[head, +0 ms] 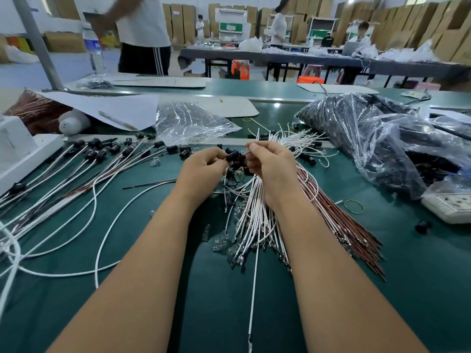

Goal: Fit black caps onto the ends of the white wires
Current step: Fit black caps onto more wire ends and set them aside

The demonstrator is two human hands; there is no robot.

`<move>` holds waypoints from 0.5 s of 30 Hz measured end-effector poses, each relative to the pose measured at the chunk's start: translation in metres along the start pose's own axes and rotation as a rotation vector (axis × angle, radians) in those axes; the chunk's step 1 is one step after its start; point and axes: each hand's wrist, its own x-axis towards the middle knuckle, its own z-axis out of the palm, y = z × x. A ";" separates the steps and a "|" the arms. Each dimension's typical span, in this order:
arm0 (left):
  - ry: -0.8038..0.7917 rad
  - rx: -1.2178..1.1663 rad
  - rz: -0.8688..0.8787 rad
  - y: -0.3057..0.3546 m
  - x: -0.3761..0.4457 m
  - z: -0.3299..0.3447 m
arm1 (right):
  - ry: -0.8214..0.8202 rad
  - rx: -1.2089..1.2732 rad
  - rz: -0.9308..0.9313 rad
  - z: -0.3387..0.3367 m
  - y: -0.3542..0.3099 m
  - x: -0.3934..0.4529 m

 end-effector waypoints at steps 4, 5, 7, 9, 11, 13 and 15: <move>0.000 -0.001 0.011 -0.001 0.001 0.000 | -0.015 -0.023 -0.013 0.001 0.001 0.000; 0.000 0.006 0.014 -0.001 0.001 0.000 | -0.023 -0.040 -0.024 0.001 0.002 0.000; -0.007 0.012 0.019 -0.002 0.001 -0.001 | -0.038 -0.074 -0.047 0.001 0.003 -0.001; -0.023 0.012 0.029 -0.003 0.000 -0.002 | -0.045 -0.093 -0.063 0.001 0.004 -0.001; -0.033 0.028 0.043 -0.004 0.000 -0.002 | -0.036 -0.116 -0.074 0.001 0.005 -0.001; -0.026 0.056 0.061 -0.006 0.001 -0.001 | -0.028 -0.163 -0.091 0.000 0.006 0.000; -0.011 0.055 0.085 -0.006 0.001 -0.001 | -0.031 -0.201 -0.107 0.000 0.008 0.001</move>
